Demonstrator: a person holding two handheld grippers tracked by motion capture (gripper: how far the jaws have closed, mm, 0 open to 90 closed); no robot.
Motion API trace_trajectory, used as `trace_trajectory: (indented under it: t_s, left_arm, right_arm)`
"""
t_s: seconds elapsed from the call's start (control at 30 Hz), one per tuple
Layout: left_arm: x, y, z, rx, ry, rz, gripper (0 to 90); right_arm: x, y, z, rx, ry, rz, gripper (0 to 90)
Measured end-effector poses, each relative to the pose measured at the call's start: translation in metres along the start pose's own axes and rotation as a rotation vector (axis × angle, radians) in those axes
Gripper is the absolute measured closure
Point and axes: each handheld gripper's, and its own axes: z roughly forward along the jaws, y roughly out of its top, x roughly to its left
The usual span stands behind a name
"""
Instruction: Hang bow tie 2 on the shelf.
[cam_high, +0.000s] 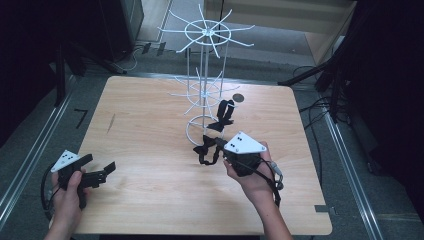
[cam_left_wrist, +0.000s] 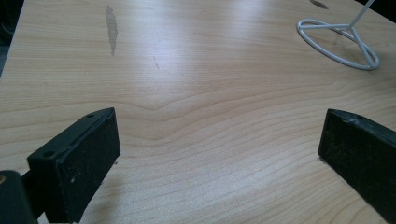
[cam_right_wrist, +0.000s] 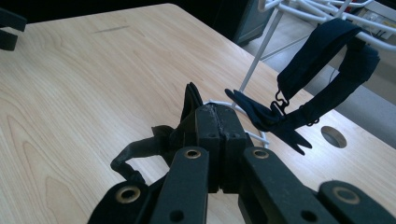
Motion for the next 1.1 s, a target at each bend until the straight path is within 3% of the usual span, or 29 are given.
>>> trace_trajectory:
  t_s: [0.47,0.73,1.1]
  left_arm:
    - [0.0,0.0,0.0,0.004,-0.001,-0.002,0.0]
    - [0.0,0.0,0.0,0.002,-0.001,-0.004,0.0]
    - [0.0,0.0,0.0,0.002,-0.003,-0.003,0.0]
  right_arm:
    - [-0.005,0.018,-0.006,-0.041,-0.011,0.004,90.0]
    - [-0.005,0.029,-0.008,-0.049,-0.01,-0.025,90.0]
    - [-0.006,0.041,-0.008,-0.065,-0.015,-0.032,90.0]
